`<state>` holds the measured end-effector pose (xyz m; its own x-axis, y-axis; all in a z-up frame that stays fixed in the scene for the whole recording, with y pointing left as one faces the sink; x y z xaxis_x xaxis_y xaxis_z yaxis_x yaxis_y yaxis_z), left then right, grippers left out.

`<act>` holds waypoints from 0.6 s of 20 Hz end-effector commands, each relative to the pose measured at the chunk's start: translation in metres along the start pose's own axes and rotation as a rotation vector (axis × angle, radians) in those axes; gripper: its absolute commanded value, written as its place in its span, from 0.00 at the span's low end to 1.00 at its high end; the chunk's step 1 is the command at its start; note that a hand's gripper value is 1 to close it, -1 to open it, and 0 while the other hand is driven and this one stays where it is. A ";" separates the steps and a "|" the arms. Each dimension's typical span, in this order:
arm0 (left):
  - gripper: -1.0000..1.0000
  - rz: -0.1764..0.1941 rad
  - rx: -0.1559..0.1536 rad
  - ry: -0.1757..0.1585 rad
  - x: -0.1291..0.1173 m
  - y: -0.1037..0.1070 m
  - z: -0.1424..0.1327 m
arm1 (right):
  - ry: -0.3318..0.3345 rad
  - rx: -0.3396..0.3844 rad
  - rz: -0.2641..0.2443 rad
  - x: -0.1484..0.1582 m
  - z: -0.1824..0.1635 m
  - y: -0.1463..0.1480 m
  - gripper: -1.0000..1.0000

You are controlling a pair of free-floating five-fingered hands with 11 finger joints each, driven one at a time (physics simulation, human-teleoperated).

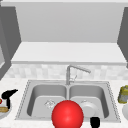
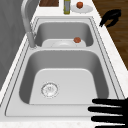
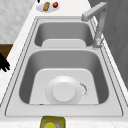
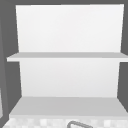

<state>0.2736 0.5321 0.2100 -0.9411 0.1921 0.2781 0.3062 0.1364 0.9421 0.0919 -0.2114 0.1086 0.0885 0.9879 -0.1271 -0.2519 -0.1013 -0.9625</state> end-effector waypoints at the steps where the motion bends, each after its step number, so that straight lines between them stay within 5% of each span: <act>1: 0.00 -0.018 0.011 0.070 0.016 -0.001 -0.013 | 0.000 0.000 0.000 0.000 0.000 0.000 0.50; 12: 0.00 -0.008 -0.017 0.077 0.068 -0.011 -0.042 | 0.000 0.000 0.000 0.000 0.000 0.000 0.50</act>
<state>0.2149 0.5081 0.2240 -0.9433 0.1790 0.2796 0.3036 0.1249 0.9446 0.0919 -0.2114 0.1086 0.0885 0.9879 -0.1271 -0.2519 -0.1013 -0.9625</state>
